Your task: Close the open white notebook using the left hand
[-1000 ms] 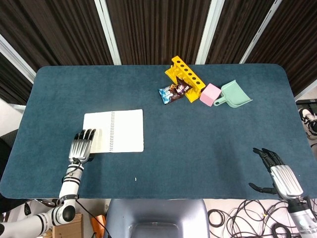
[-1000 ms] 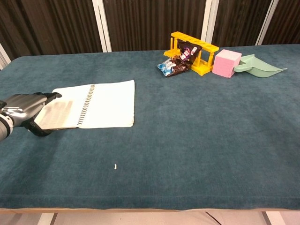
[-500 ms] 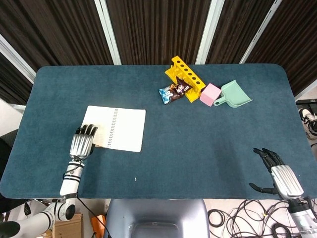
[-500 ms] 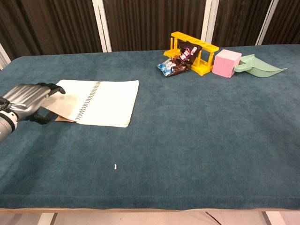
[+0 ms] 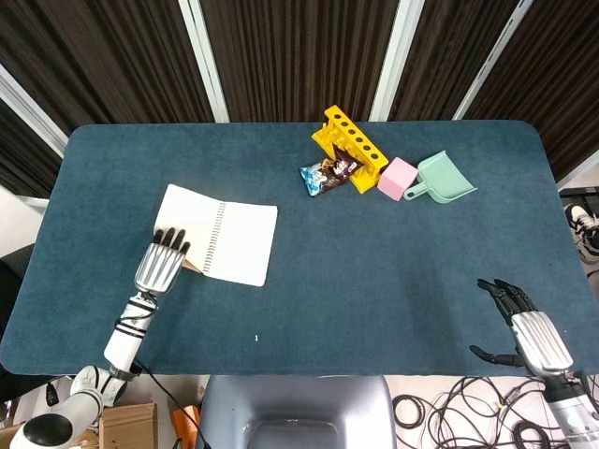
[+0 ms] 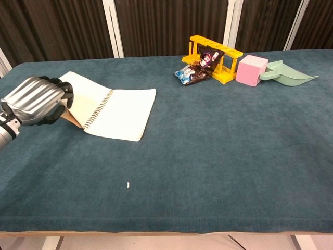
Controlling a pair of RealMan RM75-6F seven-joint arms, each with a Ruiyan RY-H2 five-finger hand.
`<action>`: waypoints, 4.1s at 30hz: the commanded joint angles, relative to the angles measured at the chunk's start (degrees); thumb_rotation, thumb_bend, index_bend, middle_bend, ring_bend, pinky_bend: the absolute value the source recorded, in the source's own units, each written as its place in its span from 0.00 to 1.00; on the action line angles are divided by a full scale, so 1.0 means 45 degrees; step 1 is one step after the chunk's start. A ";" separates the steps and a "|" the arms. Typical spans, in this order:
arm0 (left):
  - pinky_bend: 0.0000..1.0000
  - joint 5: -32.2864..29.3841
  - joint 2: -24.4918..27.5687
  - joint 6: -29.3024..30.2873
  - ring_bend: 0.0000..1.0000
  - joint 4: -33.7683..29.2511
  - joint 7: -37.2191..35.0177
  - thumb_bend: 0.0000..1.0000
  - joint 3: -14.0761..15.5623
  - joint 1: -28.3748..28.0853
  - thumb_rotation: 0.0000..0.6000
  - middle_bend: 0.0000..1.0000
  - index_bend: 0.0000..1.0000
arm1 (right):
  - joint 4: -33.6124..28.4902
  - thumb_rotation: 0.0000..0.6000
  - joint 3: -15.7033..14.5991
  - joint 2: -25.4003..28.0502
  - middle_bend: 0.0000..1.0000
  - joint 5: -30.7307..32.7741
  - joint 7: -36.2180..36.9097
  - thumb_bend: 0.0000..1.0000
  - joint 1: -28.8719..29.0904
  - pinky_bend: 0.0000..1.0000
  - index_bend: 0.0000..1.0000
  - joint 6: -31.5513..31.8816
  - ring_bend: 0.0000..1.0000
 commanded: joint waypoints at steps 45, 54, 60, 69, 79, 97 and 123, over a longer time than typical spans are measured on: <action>0.38 0.2552 -0.0914 -0.0060 0.23 -0.1179 0.2362 0.54 0.0058 -0.3023 1.00 0.24 0.32 | 0.0028 1.00 0.0022 -0.0043 0.13 0.0060 0.0135 0.00 -0.0176 0.08 0.07 0.0233 0.03; 0.37 0.1987 -0.2786 -0.1367 0.22 0.0772 0.1546 0.54 -0.0321 -0.3723 1.00 0.22 0.31 | -0.0047 1.00 0.0036 -0.0008 0.13 0.0110 0.0063 0.00 -0.0184 0.08 0.07 0.0204 0.03; 0.37 0.1746 -0.3539 -0.0896 0.21 0.0590 -0.0153 0.53 -0.0562 -0.3825 1.00 0.20 0.28 | 0.0021 1.00 0.0041 -0.0080 0.13 0.0169 0.0048 0.00 -0.0207 0.08 0.07 0.0172 0.03; 0.40 0.1901 -0.1702 0.2966 0.24 -0.4304 -0.3118 0.49 -0.0832 -0.2481 1.00 0.21 0.25 | 0.0061 1.00 0.0093 -0.0061 0.13 0.0147 0.0083 0.00 -0.0181 0.08 0.07 0.0208 0.03; 0.34 0.0121 0.3315 0.2996 0.21 -1.1365 -0.1039 0.49 -0.0945 -0.0107 1.00 0.19 0.19 | 0.0181 1.00 0.0139 -0.0196 0.13 0.0098 -0.0006 0.00 -0.0078 0.08 0.07 0.0125 0.03; 0.14 -0.5099 0.4070 -0.3172 0.09 -1.1522 -0.0031 0.42 -0.2141 -0.0787 0.00 0.14 0.10 | -0.0036 1.00 0.0129 -0.0124 0.13 0.0171 -0.0242 0.00 0.0005 0.08 0.07 -0.0048 0.03; 0.12 -0.6686 0.1247 -0.4720 0.08 -0.8819 0.3693 0.41 -0.2253 -0.2368 0.00 0.14 0.10 | 0.0258 1.00 0.0048 -0.0191 0.13 0.0243 0.0040 0.00 -0.0201 0.08 0.07 0.0126 0.03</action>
